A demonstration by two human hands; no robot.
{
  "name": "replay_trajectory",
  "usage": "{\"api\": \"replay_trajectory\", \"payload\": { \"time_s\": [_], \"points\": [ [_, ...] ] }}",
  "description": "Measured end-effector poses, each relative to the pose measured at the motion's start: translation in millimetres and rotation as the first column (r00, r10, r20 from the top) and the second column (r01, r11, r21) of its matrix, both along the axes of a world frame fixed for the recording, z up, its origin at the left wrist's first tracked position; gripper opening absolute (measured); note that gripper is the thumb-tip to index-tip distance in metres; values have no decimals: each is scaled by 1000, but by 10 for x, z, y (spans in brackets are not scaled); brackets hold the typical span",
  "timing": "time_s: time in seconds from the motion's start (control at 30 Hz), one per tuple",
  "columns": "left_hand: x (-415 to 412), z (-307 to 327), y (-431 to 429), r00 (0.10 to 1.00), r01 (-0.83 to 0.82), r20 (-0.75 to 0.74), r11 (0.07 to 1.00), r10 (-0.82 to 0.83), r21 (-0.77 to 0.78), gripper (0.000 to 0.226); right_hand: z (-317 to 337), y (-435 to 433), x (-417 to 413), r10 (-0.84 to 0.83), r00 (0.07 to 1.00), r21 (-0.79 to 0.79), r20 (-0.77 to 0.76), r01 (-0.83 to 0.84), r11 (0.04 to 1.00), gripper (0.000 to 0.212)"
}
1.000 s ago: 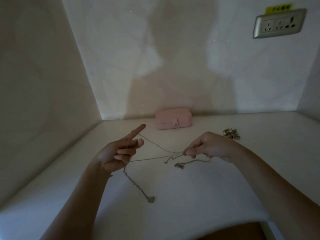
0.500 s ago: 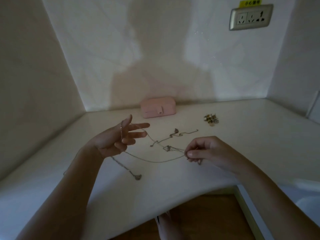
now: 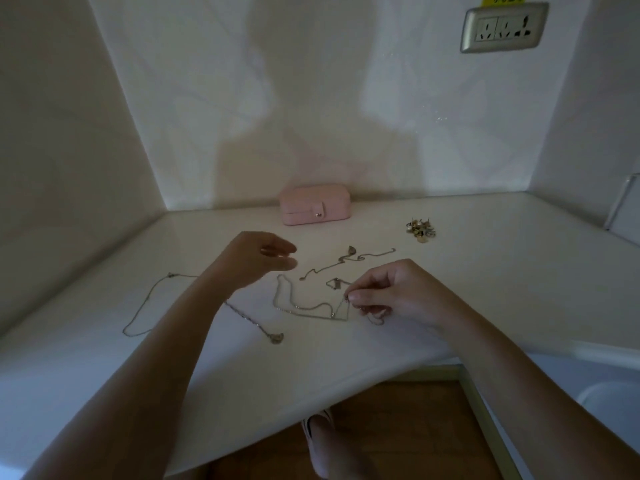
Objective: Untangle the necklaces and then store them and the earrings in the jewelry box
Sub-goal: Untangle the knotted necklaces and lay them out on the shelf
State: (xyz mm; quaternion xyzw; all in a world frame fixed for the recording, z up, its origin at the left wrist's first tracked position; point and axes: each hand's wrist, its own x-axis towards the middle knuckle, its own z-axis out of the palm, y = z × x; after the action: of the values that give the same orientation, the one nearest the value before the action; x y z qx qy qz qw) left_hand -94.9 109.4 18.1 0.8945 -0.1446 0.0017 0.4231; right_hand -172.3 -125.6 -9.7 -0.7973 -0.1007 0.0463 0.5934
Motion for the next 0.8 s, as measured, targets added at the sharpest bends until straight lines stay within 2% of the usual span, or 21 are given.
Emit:
{"api": "replay_trajectory", "payload": {
  "time_s": [0.13,0.23,0.4,0.47,0.57,0.63,0.7,0.8],
  "points": [
    [-198,49,-172,929,321,-148,938,-339,-135,30,102,68,37,28,997,-13,71,-27,1000,15],
    [-217,-24,-249,874,429,-198,896,-444,-117,33,207,102,74,28,989,-13,143,-26,1000,19],
    [-225,-59,-310,880,394,-187,890,-438,-231,13,365,105,132,55,968,-127,245,-24,992,17],
    [-215,-40,-300,884,371,-185,885,-430,-281,9,393,66,167,40,955,-237,295,33,971,17],
    [-197,-15,-277,898,330,-167,875,-407,-355,3,412,27,188,69,935,-473,348,112,874,17],
    [-198,-15,-280,894,336,-162,862,-419,-379,6,423,41,160,102,936,-564,337,114,818,19],
    [-207,-22,-297,881,350,-167,847,-443,-400,8,452,62,119,113,940,-581,322,101,808,23],
    [-222,-12,-314,887,332,-159,839,-433,-430,11,503,71,89,85,947,-508,309,89,857,22]
  ]
}}
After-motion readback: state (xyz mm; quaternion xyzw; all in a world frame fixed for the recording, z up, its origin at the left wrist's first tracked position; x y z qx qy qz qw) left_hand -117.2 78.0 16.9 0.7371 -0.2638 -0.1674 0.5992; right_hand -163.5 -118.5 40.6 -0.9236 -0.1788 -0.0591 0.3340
